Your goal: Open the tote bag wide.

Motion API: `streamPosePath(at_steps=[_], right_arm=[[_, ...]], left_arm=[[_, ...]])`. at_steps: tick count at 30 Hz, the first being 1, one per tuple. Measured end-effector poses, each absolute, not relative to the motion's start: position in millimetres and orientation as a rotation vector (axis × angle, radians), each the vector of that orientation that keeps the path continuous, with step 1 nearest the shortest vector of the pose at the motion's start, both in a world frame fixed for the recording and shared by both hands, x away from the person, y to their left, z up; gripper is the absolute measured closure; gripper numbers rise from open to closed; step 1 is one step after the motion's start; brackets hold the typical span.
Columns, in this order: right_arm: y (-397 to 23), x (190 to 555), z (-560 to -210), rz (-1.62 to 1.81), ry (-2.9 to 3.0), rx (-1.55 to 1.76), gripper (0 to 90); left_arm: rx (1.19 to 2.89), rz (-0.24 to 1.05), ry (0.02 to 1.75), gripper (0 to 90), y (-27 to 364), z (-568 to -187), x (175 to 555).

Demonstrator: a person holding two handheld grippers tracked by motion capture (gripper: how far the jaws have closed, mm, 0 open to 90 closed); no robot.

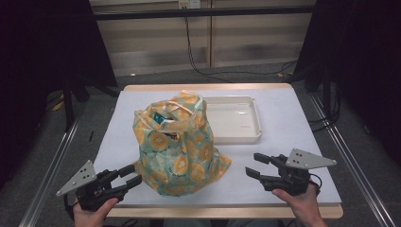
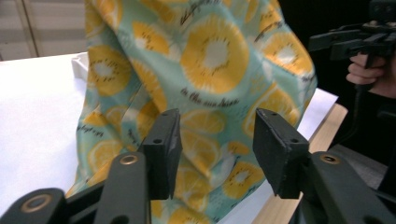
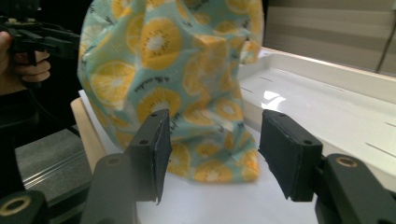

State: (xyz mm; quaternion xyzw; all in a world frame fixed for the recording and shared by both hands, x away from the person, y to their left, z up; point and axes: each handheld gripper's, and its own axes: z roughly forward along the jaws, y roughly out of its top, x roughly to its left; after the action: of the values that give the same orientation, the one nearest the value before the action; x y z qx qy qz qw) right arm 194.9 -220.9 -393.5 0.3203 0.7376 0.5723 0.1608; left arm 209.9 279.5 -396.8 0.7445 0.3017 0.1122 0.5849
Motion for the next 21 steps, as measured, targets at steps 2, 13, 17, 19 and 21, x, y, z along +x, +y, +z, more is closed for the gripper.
streamPosePath(at_steps=[2, 13, 17, 19, 21], right_arm=[[-216.5, 199.1, -389.9, 1.644, 2.113, 0.905, 44.2], [-183.0, 231.2, -361.5, 1.71, 2.146, 0.787, 49.0], [-168.0, 241.7, -349.0, 1.721, 2.156, 0.745, 49.1], [-161.6, 247.4, -343.6, 1.721, 2.159, 0.73, 48.8], [-156.4, 252.7, -339.1, 1.719, 2.162, 0.719, 48.1]], left_arm=[[1.74, 0.266, 0.697, 54.4, 278.5, -392.6, 211.7], [1.724, 0.275, 0.635, 55.2, 276.4, -374.0, 228.0], [1.71, 0.277, 0.613, 55.2, 273.7, -365.7, 237.8], [1.695, 0.289, 0.625, 55.6, 272.8, -360.4, 242.0], [1.688, 0.28, 0.61, 55.6, 272.5, -356.0, 247.4]])
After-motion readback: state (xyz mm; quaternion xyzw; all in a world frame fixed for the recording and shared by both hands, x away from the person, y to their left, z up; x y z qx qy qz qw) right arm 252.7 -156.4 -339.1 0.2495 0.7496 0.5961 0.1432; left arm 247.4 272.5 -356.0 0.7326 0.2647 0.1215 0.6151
